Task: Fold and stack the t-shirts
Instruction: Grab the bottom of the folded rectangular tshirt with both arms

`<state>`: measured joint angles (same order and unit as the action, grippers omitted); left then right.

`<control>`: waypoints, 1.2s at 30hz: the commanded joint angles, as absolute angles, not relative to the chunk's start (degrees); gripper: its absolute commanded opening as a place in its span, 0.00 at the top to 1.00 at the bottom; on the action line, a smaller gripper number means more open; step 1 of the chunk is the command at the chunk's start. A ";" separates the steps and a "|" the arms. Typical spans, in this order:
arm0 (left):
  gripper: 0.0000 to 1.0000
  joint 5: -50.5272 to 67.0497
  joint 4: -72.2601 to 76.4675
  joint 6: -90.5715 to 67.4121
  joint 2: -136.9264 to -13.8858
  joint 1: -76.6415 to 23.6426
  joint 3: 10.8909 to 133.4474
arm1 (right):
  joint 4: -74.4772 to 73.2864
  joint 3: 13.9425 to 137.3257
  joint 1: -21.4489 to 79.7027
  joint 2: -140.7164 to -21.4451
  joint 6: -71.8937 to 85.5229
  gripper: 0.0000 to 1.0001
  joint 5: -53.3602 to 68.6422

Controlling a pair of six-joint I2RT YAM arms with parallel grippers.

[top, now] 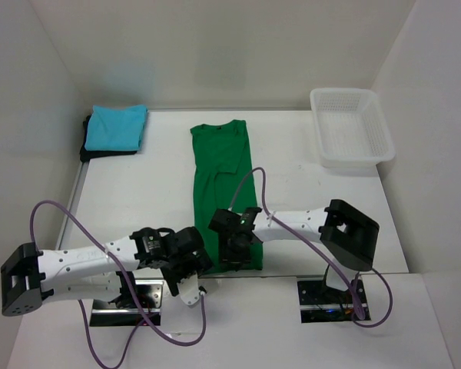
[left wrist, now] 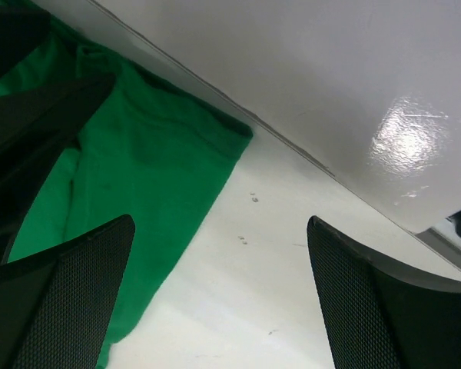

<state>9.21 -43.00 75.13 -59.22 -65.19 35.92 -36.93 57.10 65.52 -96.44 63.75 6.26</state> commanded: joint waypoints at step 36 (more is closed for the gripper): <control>0.51 21.09 -31.74 88.24 -76.73 -65.48 35.60 | -35.08 40.25 52.57 -78.83 63.29 0.39 2.02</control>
